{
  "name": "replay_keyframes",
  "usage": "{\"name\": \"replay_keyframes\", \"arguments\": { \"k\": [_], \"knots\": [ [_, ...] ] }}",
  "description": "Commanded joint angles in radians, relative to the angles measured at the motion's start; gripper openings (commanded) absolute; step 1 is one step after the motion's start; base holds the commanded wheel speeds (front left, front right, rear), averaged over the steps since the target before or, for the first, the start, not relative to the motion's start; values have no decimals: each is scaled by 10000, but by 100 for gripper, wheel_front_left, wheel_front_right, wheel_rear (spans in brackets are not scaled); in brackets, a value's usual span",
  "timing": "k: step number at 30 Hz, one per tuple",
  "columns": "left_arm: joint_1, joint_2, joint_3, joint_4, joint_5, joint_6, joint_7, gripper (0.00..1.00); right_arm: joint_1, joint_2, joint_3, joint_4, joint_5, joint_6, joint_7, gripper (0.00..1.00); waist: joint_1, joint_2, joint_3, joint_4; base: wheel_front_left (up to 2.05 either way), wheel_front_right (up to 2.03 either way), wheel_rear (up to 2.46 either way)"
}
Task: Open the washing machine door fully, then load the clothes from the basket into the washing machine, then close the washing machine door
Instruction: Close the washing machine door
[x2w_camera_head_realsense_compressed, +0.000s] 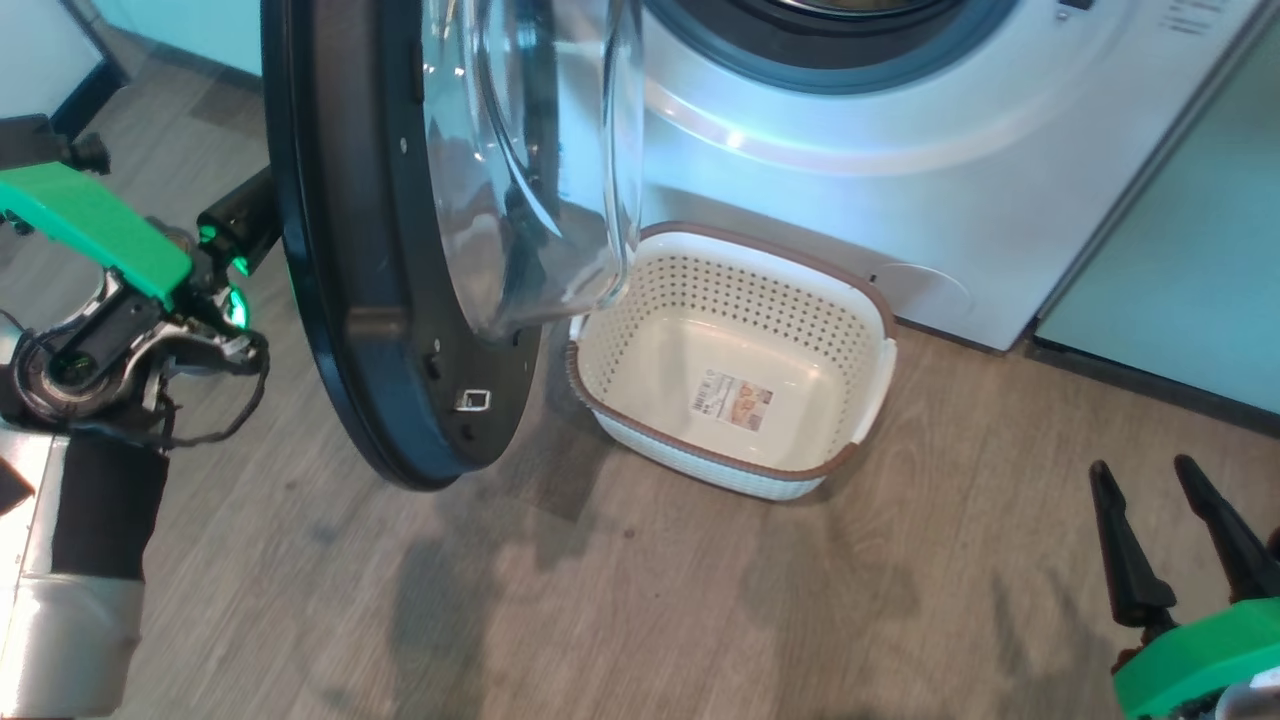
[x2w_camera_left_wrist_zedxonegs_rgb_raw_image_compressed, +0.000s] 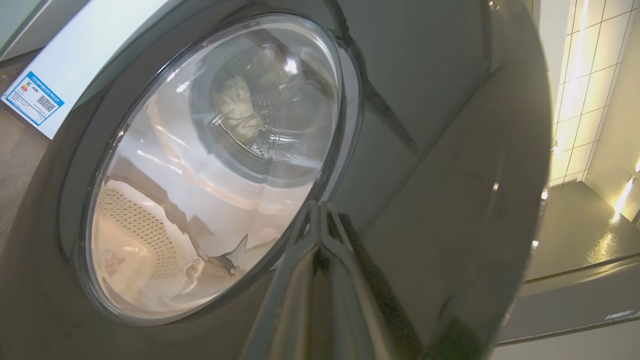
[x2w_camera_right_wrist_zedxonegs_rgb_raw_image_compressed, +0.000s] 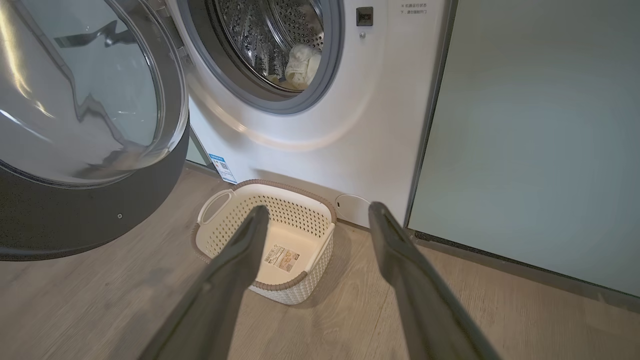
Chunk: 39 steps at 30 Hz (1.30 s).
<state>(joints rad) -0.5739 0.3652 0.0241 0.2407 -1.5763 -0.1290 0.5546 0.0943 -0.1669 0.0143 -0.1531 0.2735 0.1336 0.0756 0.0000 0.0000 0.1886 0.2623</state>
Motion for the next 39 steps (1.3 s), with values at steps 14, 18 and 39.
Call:
{"name": "replay_keyframes", "arguments": {
  "k": [14,18,39],
  "knots": [
    [-615,251,123,-603,-122,12,341,0,-539,119,257,18,111,-29,-449,100,0,0,85,-1171,0,0,0],
    [-748,192,54,-646,-80,60,343,0,-632,195,275,112,130,-29,-575,100,0,0,151,-1495,0,0,0],
    [-1570,-91,-45,-178,269,100,-69,0,-1157,378,467,730,268,-29,-1149,100,0,0,487,-3048,0,0,0]
  ]
}}
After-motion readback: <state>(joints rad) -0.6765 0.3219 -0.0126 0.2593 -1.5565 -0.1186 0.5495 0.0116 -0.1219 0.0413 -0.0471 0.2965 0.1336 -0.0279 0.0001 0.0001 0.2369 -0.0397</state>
